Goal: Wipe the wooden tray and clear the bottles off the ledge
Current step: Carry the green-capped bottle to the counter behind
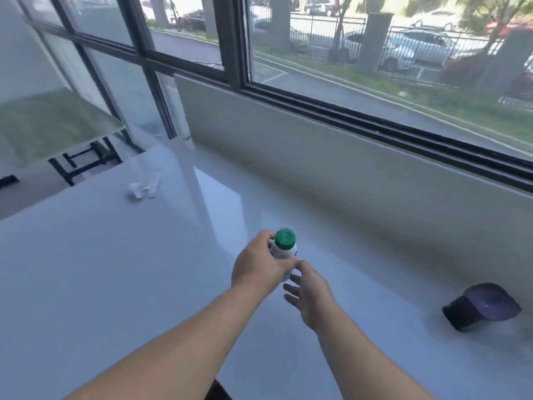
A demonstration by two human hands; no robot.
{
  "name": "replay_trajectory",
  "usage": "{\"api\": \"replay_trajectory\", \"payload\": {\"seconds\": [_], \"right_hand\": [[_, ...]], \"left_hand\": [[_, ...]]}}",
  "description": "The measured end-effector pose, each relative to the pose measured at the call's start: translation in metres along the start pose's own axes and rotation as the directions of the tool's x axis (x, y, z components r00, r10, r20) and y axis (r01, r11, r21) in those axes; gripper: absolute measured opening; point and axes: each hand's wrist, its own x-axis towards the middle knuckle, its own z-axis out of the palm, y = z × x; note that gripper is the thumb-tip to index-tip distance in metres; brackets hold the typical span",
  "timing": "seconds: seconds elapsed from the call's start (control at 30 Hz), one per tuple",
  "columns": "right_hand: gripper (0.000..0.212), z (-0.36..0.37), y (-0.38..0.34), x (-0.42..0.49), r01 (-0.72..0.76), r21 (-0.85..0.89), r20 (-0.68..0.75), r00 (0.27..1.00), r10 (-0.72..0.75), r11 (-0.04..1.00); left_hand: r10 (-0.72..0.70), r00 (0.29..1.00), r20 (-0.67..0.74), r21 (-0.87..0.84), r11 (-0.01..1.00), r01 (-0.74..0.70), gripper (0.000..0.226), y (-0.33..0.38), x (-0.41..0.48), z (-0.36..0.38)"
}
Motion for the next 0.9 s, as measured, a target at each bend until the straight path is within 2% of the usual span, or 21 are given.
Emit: {"api": "replay_trajectory", "payload": {"seconds": [0.07,0.23,0.43,0.5,0.63,0.8,0.9], "right_hand": [[0.017,0.058,0.014,-0.015,-0.004,-0.063,0.054,0.998,0.007,0.998],[0.040,0.211,0.066,-0.060,0.027,-0.237,0.217,0.976,0.026,0.971],[0.021,0.365,0.145,-0.118,0.035,-0.376,0.378,0.918,0.119,0.926],[0.023,0.410,0.175,-0.134,0.039,-0.422,0.424,0.892,0.159,0.906],[0.039,0.485,0.239,-0.157,0.030,-0.500,0.488,0.835,0.253,0.865],[0.039,0.556,0.320,-0.180,0.004,-0.600,0.506,0.777,0.375,0.800],[0.040,0.580,0.363,-0.189,-0.011,-0.646,0.493,0.757,0.429,0.763]], "left_hand": [[-0.031,0.998,-0.060,-0.012,0.999,0.031,0.043,-0.032,-0.009,-0.055],[-0.159,0.960,-0.229,-0.059,0.987,0.149,0.043,-0.124,-0.045,-0.200],[-0.315,0.867,-0.386,-0.145,0.949,0.280,0.043,-0.240,-0.113,-0.345],[-0.376,0.822,-0.427,-0.190,0.926,0.325,0.044,-0.280,-0.139,-0.383],[-0.469,0.730,-0.498,-0.243,0.883,0.402,0.047,-0.353,-0.190,-0.439],[-0.581,0.604,-0.546,-0.324,0.811,0.487,0.044,-0.432,-0.249,-0.480],[-0.626,0.557,-0.546,-0.356,0.775,0.522,0.045,-0.468,-0.278,-0.489]]}}
